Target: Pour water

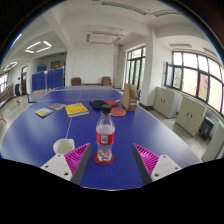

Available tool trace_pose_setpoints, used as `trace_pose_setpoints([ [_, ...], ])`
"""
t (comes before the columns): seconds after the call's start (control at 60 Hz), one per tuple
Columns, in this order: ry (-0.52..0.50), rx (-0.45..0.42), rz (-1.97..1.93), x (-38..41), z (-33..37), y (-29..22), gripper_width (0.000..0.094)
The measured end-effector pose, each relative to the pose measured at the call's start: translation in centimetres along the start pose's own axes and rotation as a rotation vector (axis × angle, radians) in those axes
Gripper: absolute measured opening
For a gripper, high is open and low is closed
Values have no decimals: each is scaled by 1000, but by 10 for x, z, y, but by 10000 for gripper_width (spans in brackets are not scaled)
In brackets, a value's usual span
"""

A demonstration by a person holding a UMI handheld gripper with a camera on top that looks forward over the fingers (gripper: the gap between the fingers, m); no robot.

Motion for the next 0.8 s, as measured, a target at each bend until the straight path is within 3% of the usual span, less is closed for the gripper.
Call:
trace_pose_setpoints([
  [0.4,14,64,48,-4,266,37,848],
  [0.8,15,65,68,-12,346,62,851],
])
Point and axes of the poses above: the point between the fingertips, and its own axes, seen from behind it with the camera up: x to the left, y down, z backward, against the way the camera looks, the point moved 5 cm from there along z, backward, against the way the camera looks, and after that the axes turned 10 degrees about -z, right-handed, at the moved point
